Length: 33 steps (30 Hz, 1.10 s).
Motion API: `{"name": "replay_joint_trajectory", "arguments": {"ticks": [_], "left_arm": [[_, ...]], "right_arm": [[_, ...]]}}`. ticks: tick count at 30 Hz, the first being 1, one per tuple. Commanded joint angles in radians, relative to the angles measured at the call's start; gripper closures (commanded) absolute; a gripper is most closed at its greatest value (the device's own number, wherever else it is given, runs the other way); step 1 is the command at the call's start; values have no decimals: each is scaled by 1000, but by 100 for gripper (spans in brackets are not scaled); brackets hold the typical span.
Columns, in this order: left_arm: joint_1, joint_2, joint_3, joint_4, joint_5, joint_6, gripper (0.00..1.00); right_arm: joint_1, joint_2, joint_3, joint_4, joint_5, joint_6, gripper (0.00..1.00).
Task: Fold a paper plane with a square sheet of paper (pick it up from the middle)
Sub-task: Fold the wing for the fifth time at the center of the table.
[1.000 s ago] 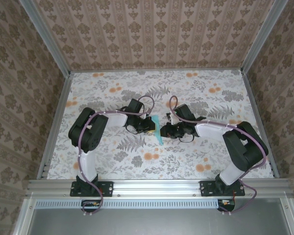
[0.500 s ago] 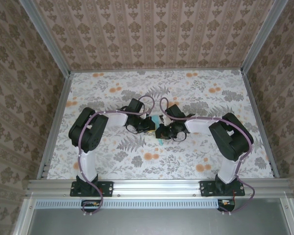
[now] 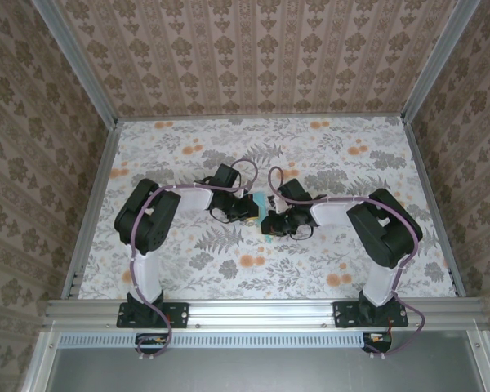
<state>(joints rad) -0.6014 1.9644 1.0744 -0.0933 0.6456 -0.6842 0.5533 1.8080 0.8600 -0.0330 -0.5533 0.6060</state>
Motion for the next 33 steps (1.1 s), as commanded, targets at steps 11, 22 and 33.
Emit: {"name": "replay_joint_trajectory", "arguments": {"ticks": [11,22,33], "left_arm": [[8,65,-14,-113,-120,-8,95],[8,60,-6,-100,-95,-3,95],[6,51,5,-90,-66,1,94]], "right_arm": [[13,-91,-167,-177,-24,-5,91],[12,-262,-106,-185,60,6,90],[14,-74,56,-114,119,18,91]]}}
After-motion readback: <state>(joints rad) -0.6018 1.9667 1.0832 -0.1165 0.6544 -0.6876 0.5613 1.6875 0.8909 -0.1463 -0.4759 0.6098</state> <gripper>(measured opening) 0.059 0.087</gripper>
